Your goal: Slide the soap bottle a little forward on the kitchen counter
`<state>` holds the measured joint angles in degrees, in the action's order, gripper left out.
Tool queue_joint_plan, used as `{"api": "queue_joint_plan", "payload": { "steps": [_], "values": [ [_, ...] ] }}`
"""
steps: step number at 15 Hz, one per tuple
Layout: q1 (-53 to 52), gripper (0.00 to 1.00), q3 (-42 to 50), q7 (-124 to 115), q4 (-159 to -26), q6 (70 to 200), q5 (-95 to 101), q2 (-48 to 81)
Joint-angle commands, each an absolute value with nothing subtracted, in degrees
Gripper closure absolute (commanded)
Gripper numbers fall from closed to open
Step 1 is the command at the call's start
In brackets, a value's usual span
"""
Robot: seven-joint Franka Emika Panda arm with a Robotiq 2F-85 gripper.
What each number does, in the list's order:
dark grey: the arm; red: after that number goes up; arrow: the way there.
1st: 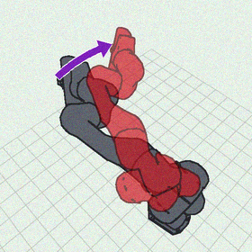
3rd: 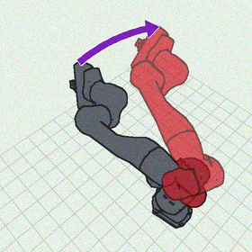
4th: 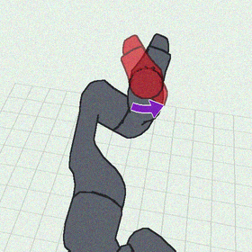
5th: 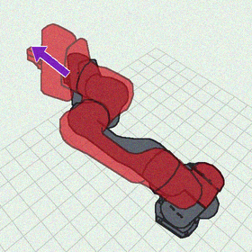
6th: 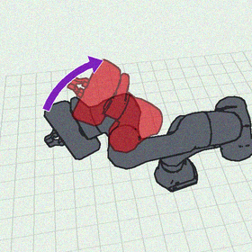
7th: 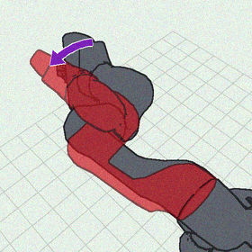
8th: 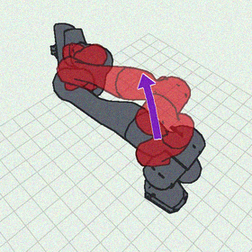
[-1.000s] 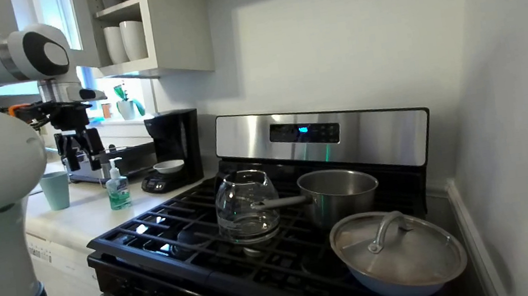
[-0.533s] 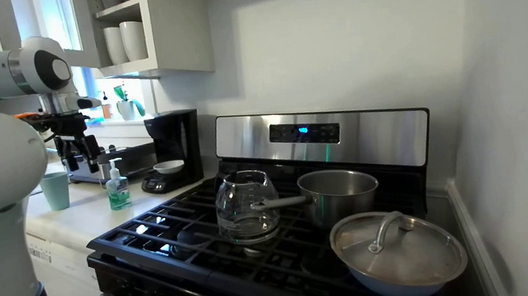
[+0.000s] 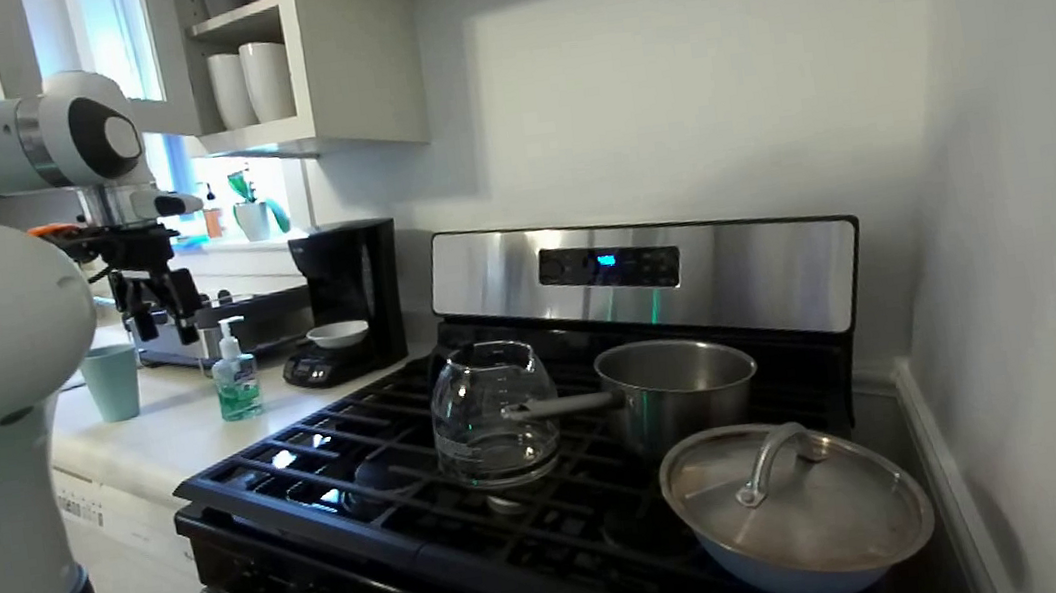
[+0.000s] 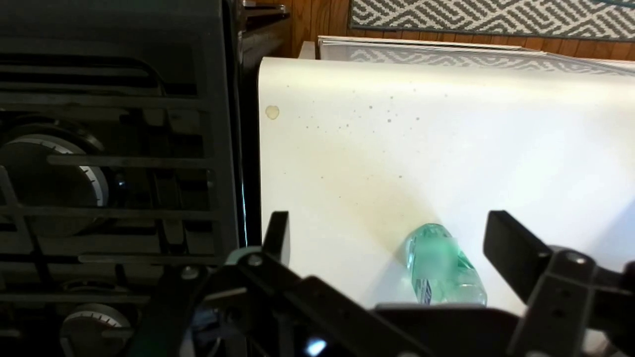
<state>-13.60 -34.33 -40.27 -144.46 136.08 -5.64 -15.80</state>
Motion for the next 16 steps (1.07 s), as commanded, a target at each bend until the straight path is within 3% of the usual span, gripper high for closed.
{"api": "queue_joint_plan", "payload": {
  "steps": [1, 10, 16],
  "values": [
    [-14.3, 0.00, -33.5, -42.2, -142.4, 135.8, -2.5, -13.1],
    [-16.6, 0.00, -32.1, -43.6, -134.5, 138.9, 4.9, 2.3],
    [-24.4, 0.00, -25.8, -55.0, -129.7, 140.8, 19.1, 11.1]
  ]
}}
